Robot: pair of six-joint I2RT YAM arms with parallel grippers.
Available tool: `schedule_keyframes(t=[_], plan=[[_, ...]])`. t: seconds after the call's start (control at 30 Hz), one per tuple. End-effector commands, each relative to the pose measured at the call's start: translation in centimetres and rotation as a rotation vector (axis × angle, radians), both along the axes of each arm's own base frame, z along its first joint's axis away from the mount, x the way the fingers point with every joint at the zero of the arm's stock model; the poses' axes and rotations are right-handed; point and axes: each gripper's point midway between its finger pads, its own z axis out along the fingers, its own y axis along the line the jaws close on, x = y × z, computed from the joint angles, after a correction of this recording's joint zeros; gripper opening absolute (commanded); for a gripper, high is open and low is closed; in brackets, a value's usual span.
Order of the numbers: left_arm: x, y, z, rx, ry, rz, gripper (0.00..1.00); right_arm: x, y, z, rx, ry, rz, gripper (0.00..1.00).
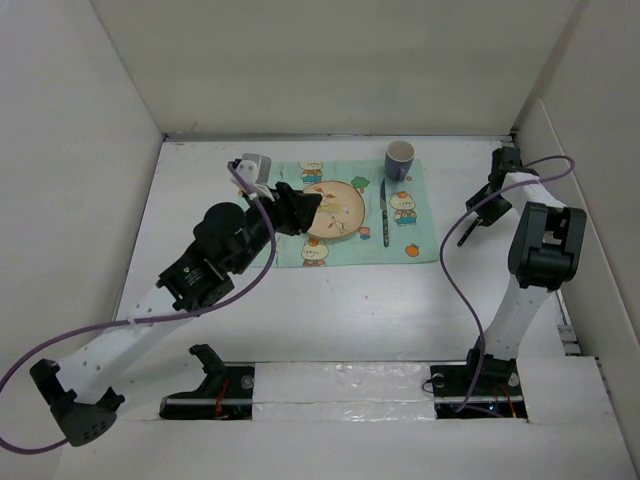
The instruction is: Set the dinner table for one person
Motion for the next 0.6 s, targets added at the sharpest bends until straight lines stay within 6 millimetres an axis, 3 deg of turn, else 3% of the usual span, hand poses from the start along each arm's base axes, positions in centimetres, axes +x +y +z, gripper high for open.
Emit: schedule_keyframes(t=[0.0, 0.13, 0.3, 0.37, 0.43, 0.5, 0.57], plan=[[-0.2, 1.9, 0.0, 0.006, -0.016, 0.05, 0.42, -0.5, -0.3, 0.3, -0.027, 0.009, -0.091, 0.48], [-0.1, 2.3, 0.2, 0.022, -0.031, 0.067, 0.42, -2.1, 0.2, -2.0, -0.025, 0.088, -0.098, 0.48], [0.5, 1.9, 0.3, 0.055, -0.045, 0.069, 0.43, -1.5, 0.9, -2.4, -0.061, 0.141, -0.055, 0.37], [0.7, 1.9, 0.4, 0.058, -0.048, 0.075, 0.43, -1.9, 1.1, -2.5, -0.052, 0.16, -0.036, 0.27], [0.8, 2.1, 0.7, 0.051, -0.058, 0.086, 0.43, -2.4, 1.3, -2.7, -0.043, 0.184, -0.032, 0.03], [0.9, 2.3, 0.6, 0.052, -0.061, 0.097, 0.42, -2.1, 1.6, -2.3, -0.051, 0.155, -0.028, 0.0], [1.0, 2.3, 0.4, 0.062, -0.052, 0.104, 0.43, -2.0, 1.5, -0.6, -0.097, 0.105, -0.011, 0.0]])
